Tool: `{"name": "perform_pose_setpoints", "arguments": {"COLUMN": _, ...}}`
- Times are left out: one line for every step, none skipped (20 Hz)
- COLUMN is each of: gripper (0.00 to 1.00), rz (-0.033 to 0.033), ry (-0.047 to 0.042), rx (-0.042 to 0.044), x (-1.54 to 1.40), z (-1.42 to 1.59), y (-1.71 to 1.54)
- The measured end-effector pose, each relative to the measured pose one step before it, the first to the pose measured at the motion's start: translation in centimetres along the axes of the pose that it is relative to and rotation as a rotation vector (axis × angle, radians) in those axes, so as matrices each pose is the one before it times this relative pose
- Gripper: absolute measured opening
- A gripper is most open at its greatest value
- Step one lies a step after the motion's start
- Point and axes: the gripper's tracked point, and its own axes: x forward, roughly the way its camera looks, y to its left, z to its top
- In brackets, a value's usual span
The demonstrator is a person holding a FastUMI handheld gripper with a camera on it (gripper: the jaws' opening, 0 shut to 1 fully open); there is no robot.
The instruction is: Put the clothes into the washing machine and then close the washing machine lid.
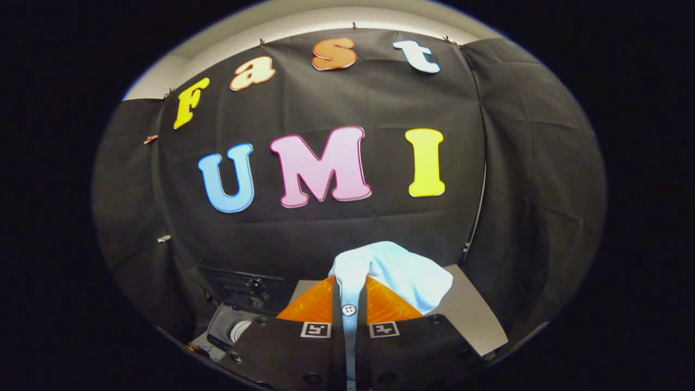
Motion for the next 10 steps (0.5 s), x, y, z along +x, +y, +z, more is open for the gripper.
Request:
{"name": "perform_pose_setpoints", "arguments": {"gripper": 0.11, "rz": 0.025, "ry": -0.02132, "rx": -0.00472, "x": -0.789, "z": 0.891, "y": 1.156}}
{"name": "perform_pose_setpoints", "arguments": {"gripper": 0.11, "rz": 0.02751, "ry": -0.01942, "rx": -0.00092, "x": -0.623, "z": 0.824, "y": 1.378}}
{"name": "perform_pose_setpoints", "arguments": {"gripper": 0.11, "rz": 0.0308, "ry": -0.01399, "rx": -0.00028, "x": -0.344, "z": 0.626, "y": 1.347}}
{"name": "perform_pose_setpoints", "arguments": {"gripper": 0.11, "rz": 0.0318, "ry": -0.00755, "rx": -0.00142, "x": -0.219, "z": 0.434, "y": 1.5}}
{"name": "perform_pose_setpoints", "arguments": {"gripper": 0.11, "rz": 0.03215, "ry": -0.00471, "rx": 0.0007, "x": 0.033, "z": 0.326, "y": 1.431}}
{"name": "perform_pose_setpoints", "arguments": {"gripper": 0.11, "rz": 0.02972, "ry": -0.00268, "rx": 0.00321, "x": 0.124, "z": 0.233, "y": 1.489}}
{"name": "perform_pose_setpoints", "arguments": {"gripper": 0.11, "rz": 0.02638, "ry": -0.00386, "rx": 0.00676, "x": 0.214, "z": 0.132, "y": 1.422}}
{"name": "perform_pose_setpoints", "arguments": {"gripper": 0.11, "rz": 0.02761, "ry": -0.0004, "rx": 0.00169, "x": 0.354, "z": -0.033, "y": 1.491}}
{"name": "perform_pose_setpoints", "arguments": {"gripper": 0.11, "rz": 0.02963, "ry": 0.00086, "rx": -0.00138, "x": 0.52, "z": 0.046, "y": 1.617}}
{"name": "perform_pose_setpoints", "arguments": {"gripper": 0.11, "rz": 0.03115, "ry": 0.00089, "rx": -0.00414, "x": 0.525, "z": -0.122, "y": 1.639}}
